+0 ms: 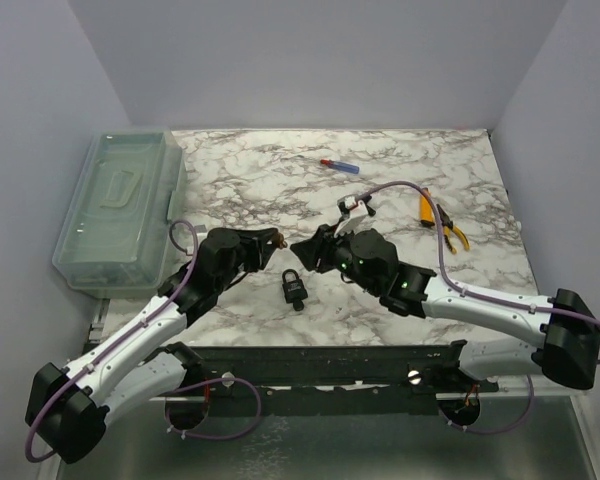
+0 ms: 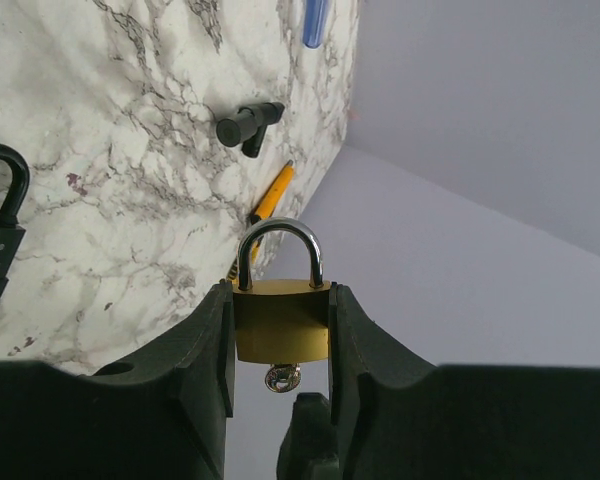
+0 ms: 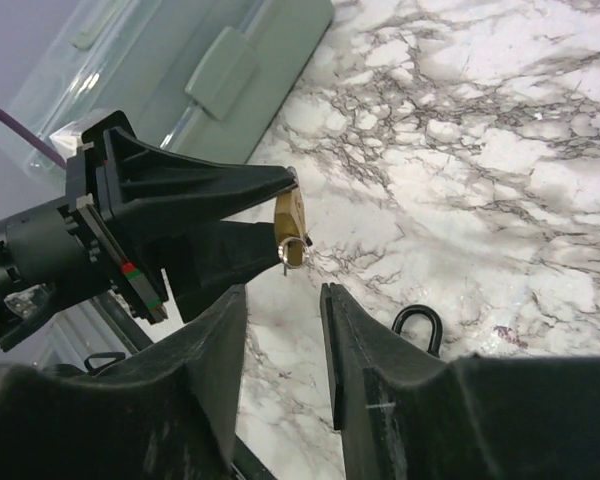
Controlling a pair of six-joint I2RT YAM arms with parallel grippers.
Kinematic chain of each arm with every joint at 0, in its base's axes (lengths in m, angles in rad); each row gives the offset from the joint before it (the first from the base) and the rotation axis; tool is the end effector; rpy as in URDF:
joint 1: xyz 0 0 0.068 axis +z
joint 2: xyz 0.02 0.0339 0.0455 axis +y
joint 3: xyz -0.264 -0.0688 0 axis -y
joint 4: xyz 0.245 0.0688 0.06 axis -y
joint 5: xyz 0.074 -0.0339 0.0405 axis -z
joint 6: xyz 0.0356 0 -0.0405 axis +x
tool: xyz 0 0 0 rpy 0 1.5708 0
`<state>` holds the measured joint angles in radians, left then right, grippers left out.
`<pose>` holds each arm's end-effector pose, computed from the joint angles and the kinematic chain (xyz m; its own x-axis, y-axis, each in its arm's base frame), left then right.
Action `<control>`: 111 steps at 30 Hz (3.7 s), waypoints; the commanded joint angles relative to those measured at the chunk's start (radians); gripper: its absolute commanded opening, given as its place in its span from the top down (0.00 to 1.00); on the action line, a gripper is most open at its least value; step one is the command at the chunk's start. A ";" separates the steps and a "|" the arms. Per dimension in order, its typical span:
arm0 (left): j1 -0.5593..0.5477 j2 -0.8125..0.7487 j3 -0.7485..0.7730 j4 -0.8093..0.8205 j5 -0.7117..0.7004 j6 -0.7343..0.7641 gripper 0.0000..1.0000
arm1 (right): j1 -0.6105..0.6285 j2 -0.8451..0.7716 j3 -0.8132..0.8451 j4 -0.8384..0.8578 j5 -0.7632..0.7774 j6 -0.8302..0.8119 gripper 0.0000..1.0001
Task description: Unlock with the key
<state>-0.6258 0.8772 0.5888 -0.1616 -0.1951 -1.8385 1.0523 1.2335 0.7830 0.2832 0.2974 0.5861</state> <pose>0.1672 -0.1123 0.2570 -0.3245 -0.9328 0.1569 -0.4546 0.0083 -0.8907 0.1507 0.2431 0.2920 -0.4489 0.2804 -0.8485 -0.5269 0.6838 0.5047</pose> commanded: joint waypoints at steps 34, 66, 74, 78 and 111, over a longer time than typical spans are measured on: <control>-0.003 0.079 0.092 -0.042 0.030 0.210 1.00 | 0.005 0.265 0.203 -0.135 -0.048 -0.133 0.88; -0.005 0.088 0.201 -0.188 -0.082 0.580 1.00 | 0.005 0.146 0.154 -0.193 -0.053 -0.082 0.38; -0.005 0.079 0.192 -0.188 -0.072 0.581 1.00 | 0.005 0.216 0.195 -0.160 -0.060 -0.062 0.44; -0.005 0.074 0.190 -0.188 -0.070 0.585 1.00 | 0.005 0.220 0.186 -0.128 -0.061 -0.045 0.46; -0.004 0.025 0.162 -0.174 -0.055 0.601 1.00 | 0.003 0.247 0.156 0.019 -0.027 0.005 0.69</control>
<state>-0.6258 0.9291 0.7567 -0.3477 -0.2623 -1.2530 1.0531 1.4902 0.9463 0.2676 0.2420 0.5850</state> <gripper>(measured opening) 0.367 0.359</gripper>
